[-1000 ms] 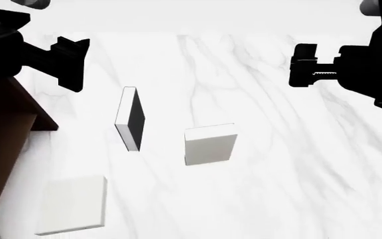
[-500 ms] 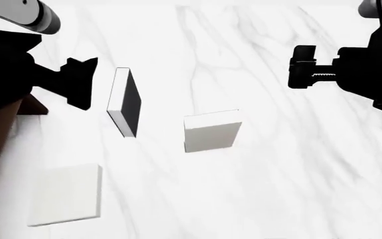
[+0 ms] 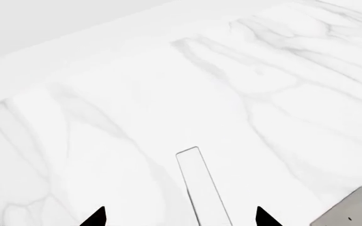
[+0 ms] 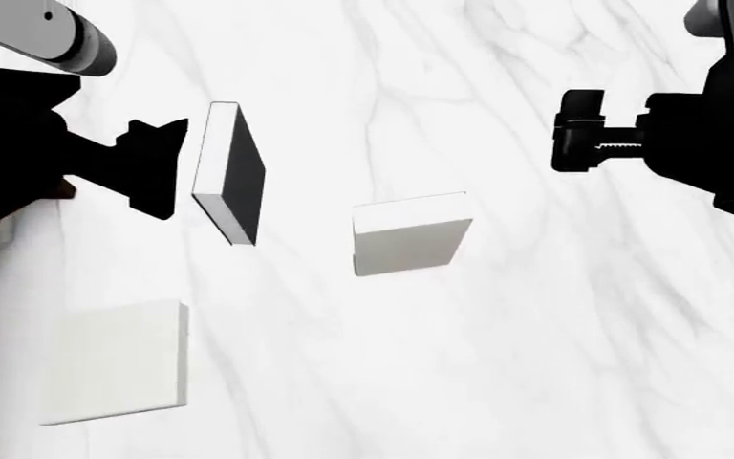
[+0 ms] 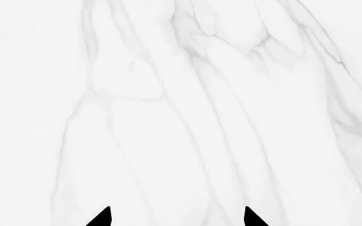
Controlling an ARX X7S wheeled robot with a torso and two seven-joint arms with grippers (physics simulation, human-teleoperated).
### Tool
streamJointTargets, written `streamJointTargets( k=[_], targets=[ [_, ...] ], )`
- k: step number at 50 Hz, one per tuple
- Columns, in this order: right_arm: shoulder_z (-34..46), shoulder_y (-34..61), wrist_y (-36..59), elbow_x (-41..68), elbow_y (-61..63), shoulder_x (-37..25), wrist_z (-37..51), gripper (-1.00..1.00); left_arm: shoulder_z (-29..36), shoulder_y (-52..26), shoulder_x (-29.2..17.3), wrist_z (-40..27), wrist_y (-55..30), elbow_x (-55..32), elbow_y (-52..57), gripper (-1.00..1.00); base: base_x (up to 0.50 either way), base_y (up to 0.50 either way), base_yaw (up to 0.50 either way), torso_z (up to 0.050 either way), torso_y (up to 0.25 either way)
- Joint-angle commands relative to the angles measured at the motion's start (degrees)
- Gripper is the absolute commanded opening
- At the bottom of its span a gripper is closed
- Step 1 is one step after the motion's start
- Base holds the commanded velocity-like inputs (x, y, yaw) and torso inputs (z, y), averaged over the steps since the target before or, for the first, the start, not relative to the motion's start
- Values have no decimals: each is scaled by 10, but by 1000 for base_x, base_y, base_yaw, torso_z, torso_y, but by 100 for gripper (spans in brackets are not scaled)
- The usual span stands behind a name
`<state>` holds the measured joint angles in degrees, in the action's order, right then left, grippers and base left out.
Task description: Pick up the book on the right and place it under the cabinet shelf.
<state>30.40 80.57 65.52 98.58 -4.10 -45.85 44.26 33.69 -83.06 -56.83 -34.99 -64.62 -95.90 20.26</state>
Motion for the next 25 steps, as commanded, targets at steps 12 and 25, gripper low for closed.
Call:
streamJointTargets(
  k=[12,25],
  targets=[
    [2,-5,-5,1,4,-2,1,100,-4,-3,-8,2,3,-7,5,100,0,0,0,0,0],
    [2,-10,-9,2,6,-4,-2,100,-24,29,-39,-56,40,-103,57,100,0,0,0,0,0]
  ],
)
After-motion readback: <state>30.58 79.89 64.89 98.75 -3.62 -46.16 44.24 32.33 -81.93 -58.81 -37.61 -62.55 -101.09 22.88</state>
